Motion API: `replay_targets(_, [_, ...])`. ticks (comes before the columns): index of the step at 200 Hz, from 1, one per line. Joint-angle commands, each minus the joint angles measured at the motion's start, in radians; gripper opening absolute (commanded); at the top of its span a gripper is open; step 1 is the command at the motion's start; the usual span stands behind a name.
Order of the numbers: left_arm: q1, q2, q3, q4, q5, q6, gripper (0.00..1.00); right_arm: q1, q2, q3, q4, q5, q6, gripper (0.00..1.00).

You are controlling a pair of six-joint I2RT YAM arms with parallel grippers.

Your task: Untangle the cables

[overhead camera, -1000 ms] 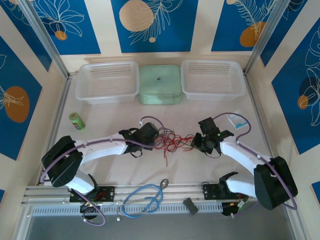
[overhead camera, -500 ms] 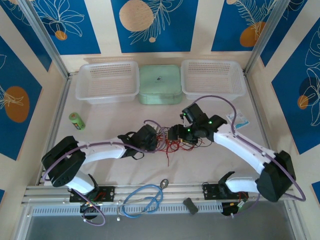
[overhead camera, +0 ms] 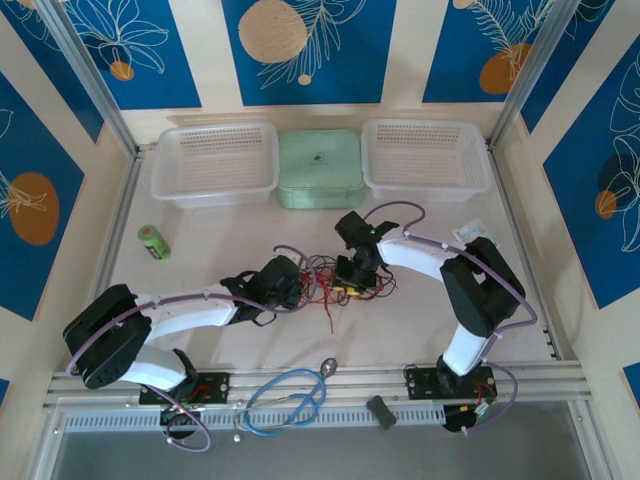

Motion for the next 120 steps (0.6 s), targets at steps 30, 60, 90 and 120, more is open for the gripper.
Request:
replay_targets(30, [0.072,-0.045,-0.035,-0.074,-0.077,-0.046,0.11,-0.059,-0.126,-0.12,-0.028,0.111,-0.058,0.04])
replay_targets(60, [0.096,-0.087,-0.067,-0.057,-0.069,-0.051,0.13,-0.116,-0.209,-0.197,0.009,0.077,-0.121,0.03])
replay_targets(90, [0.101,-0.098,-0.083,-0.039,-0.05,-0.046,0.16,-0.141,-0.238,-0.243,0.071,0.003,-0.184,0.06])
replay_targets(120, [0.102,-0.103,-0.089,-0.034,-0.038,-0.046,0.22,-0.144,-0.253,-0.266,0.102,-0.041,-0.229,0.17])
